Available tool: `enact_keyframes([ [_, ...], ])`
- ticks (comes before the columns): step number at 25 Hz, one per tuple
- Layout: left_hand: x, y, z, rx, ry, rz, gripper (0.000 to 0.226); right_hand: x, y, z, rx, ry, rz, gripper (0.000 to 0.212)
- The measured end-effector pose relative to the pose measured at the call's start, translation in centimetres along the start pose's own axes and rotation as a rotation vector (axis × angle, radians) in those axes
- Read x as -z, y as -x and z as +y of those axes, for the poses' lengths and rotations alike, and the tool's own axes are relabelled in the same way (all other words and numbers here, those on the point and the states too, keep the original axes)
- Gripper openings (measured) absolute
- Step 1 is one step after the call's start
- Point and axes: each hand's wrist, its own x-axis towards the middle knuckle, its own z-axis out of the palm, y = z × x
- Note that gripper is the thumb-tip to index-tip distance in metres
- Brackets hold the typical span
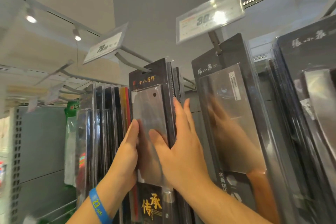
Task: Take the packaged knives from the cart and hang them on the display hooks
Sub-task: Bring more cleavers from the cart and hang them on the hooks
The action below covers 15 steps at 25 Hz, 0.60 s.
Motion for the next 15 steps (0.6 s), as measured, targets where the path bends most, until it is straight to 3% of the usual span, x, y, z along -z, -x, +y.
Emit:
enact_keyframes([
  [3,1.0,0.6,0.6,-0.001,-0.025,-0.033,0.062,-0.4,0.8,-1.5,0.059,-0.015,-0.003,0.079],
  [11,2.6,0.8,1.3,-0.075,-0.072,-0.145,0.067,-0.6,1.0,-2.5,-0.018,-0.091,0.013,0.078],
  [15,3.0,-0.5,2.0,-0.007,0.105,-0.209,0.083,0.7,-0.5,-1.3,-0.194,-0.259,0.035,0.105],
])
